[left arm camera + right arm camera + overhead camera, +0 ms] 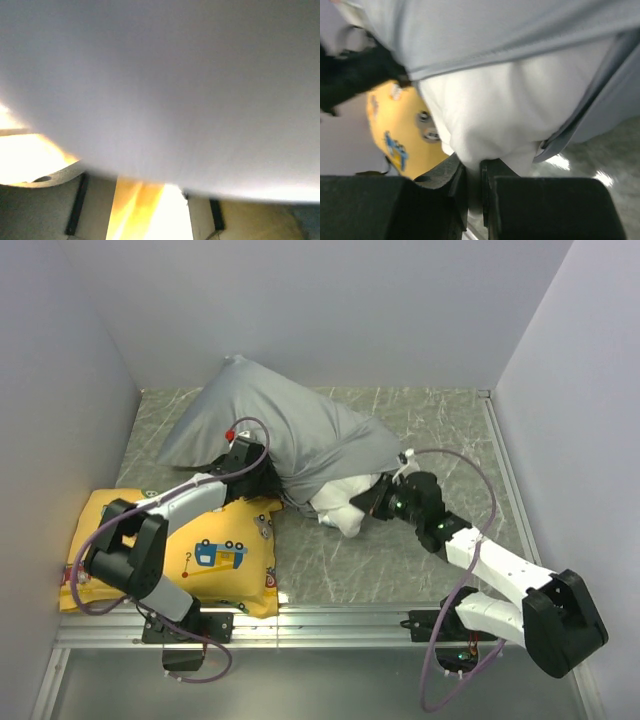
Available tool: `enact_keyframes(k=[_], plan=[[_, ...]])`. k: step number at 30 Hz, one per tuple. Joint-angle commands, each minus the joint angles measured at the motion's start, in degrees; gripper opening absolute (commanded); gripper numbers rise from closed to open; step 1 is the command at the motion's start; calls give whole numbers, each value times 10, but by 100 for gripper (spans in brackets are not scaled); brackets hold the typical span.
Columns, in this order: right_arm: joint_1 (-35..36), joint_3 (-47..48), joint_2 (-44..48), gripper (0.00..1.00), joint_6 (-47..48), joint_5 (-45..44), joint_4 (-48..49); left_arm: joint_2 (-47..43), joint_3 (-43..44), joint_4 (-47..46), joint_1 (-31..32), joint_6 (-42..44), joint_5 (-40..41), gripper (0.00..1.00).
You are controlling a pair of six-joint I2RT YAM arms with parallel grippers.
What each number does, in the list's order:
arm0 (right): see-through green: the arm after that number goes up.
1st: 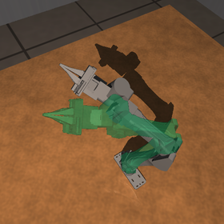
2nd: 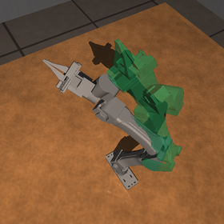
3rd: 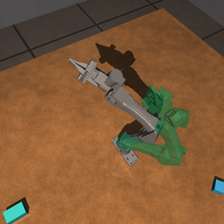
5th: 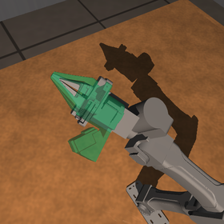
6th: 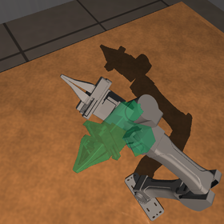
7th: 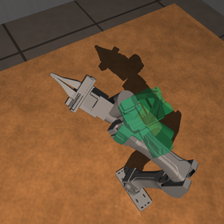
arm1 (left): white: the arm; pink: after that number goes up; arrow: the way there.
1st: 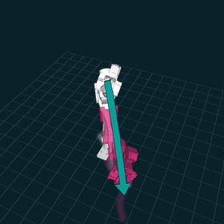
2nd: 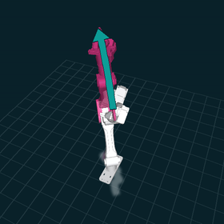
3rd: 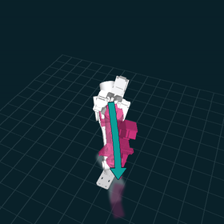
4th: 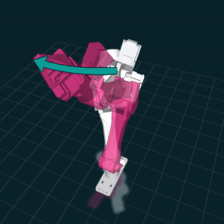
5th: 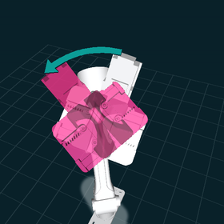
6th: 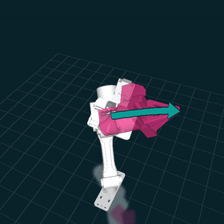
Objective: Remove the pillowcase from the pillow
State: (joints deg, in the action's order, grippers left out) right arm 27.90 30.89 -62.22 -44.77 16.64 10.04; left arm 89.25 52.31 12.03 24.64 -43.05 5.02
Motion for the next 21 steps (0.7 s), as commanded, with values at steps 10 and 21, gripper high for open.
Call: enact_keyframes(k=[10,21], plan=[[39,-123,-40,0,-33,-50,175,-157,147,109,108,101,64,70],[54,-126,-80,0,-22,-79,171,187,587,200,187,318,49,83]])
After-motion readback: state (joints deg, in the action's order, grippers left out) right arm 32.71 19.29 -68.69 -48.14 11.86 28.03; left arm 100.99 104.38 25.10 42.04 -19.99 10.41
